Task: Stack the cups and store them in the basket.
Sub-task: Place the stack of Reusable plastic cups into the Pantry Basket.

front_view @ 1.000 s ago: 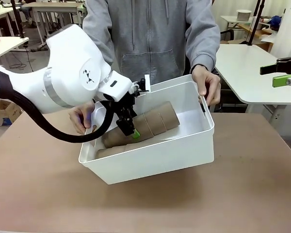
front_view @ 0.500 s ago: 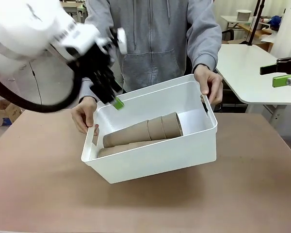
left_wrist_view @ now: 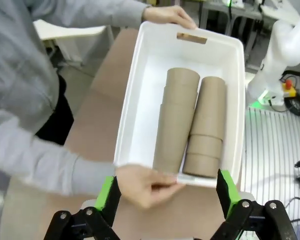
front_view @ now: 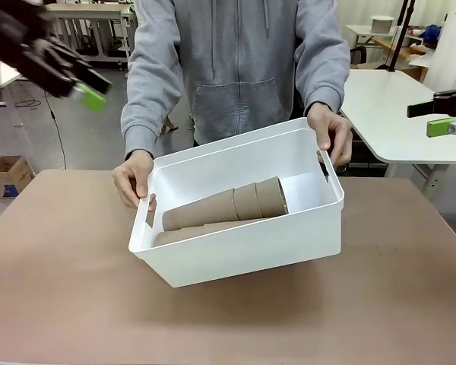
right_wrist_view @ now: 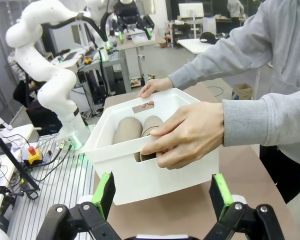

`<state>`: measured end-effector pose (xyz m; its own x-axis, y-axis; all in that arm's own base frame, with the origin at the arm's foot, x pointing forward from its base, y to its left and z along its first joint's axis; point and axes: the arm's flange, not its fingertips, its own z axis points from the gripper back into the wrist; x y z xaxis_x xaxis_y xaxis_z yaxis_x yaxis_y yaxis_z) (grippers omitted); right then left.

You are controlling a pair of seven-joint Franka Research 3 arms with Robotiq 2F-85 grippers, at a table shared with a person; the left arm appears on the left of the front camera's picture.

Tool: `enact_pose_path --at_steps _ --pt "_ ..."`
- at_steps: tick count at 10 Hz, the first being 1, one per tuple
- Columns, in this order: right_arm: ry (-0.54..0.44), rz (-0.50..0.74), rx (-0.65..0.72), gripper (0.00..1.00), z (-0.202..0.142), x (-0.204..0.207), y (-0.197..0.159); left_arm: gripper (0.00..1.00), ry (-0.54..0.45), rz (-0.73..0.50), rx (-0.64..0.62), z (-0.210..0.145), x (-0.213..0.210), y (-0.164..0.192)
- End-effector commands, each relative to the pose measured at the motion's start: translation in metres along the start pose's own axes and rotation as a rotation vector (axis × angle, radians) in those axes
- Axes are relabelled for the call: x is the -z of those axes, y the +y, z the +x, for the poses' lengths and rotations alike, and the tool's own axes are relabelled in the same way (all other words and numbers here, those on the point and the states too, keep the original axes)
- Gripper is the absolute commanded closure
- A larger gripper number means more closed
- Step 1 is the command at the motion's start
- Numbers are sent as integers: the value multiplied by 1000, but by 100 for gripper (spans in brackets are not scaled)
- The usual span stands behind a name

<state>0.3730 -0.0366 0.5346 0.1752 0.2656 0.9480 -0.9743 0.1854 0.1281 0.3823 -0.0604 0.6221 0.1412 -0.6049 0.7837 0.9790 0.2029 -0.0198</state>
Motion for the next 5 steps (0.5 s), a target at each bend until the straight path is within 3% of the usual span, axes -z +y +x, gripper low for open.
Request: enact_pose_path --at_steps 1,5 --pt "-14 -1 14 0 5 -1 1 0 -52 -17 -13 -33 -41 7" --pt "-14 -1 14 0 5 -1 1 0 -55 -54 33 -83 -58 19"
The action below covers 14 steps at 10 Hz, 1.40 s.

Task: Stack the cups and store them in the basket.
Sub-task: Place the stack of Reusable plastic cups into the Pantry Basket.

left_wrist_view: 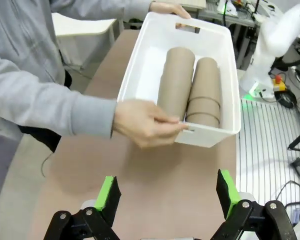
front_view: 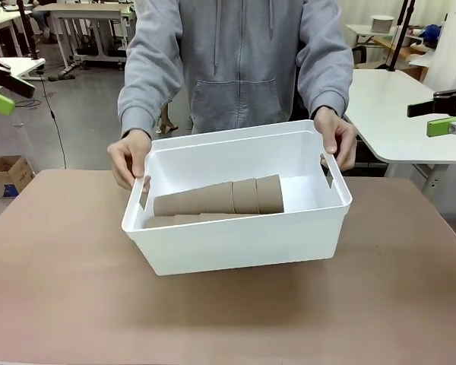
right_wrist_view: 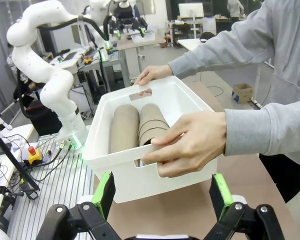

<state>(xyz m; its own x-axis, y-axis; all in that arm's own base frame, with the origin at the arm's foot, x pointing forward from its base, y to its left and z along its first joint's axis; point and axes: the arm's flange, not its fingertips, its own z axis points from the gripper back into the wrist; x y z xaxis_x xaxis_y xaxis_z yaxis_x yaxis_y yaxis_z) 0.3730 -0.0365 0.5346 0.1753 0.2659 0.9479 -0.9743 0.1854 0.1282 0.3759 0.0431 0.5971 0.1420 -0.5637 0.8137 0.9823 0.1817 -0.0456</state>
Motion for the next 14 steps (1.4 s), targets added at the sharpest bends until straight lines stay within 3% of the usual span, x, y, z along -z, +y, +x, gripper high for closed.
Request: enact_pose_path --at_steps 1,14 --pt "-14 -1 14 0 5 -1 1 0 5 -28 51 -5 9 2" --pt "-14 -1 14 0 5 -1 1 0 7 -14 17 -5 5 4"
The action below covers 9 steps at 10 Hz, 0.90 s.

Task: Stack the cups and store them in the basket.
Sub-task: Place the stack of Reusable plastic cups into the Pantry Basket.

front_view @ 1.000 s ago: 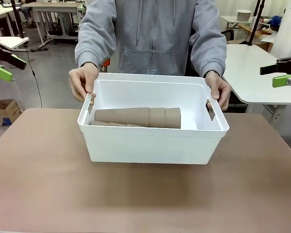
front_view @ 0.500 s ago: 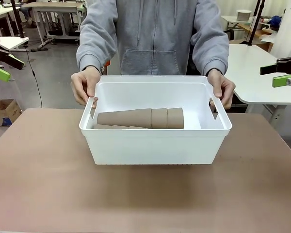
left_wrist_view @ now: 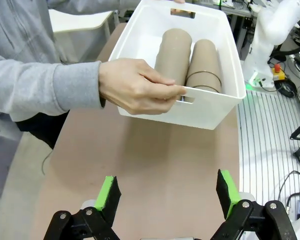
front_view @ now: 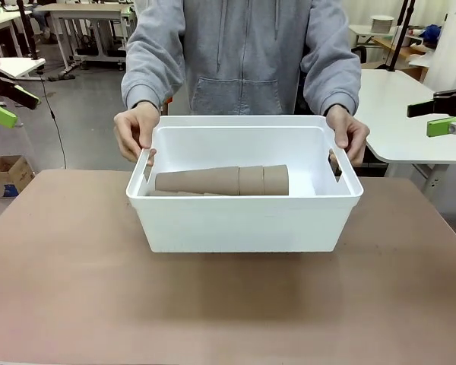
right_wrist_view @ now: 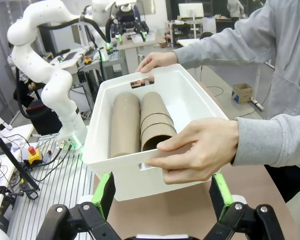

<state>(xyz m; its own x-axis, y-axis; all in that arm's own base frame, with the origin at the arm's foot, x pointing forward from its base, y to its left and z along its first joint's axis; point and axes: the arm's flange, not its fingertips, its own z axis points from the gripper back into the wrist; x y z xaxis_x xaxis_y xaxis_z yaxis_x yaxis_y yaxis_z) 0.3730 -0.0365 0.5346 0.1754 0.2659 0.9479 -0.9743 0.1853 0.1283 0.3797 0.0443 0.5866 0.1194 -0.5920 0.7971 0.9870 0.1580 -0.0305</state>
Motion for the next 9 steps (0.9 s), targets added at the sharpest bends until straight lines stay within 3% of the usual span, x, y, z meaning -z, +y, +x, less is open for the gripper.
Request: enact_pose_path --at_steps 1,9 --pt "-14 -1 14 0 5 -1 1 0 -23 -3 -9 3 -1 -1" --pt "-14 -1 14 0 5 -1 1 0 -23 -3 -9 3 -1 -1"
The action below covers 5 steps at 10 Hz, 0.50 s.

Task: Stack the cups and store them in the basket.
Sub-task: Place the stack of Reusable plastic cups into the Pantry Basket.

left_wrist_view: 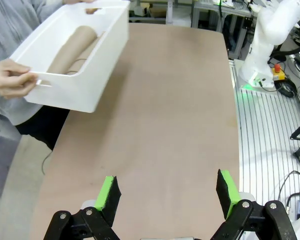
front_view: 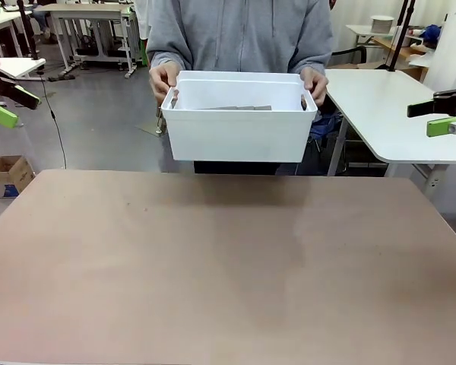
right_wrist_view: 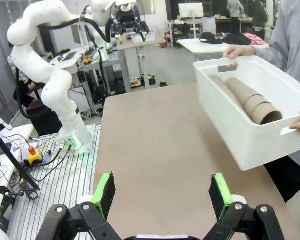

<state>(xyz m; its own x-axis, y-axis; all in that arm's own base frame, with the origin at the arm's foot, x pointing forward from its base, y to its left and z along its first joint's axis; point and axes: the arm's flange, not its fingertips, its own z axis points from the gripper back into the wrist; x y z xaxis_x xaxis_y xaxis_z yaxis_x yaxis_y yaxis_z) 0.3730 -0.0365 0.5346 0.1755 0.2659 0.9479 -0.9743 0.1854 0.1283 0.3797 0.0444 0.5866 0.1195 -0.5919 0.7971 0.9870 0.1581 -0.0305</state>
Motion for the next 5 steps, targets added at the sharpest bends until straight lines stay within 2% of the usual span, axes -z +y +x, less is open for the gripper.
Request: enact_pose_path --at_steps 1,5 --pt "-14 -1 14 0 5 -1 1 0 -23 -3 -9 3 -1 -1" --pt "-14 -1 14 0 5 -1 1 0 -23 -3 -9 3 -1 -1"
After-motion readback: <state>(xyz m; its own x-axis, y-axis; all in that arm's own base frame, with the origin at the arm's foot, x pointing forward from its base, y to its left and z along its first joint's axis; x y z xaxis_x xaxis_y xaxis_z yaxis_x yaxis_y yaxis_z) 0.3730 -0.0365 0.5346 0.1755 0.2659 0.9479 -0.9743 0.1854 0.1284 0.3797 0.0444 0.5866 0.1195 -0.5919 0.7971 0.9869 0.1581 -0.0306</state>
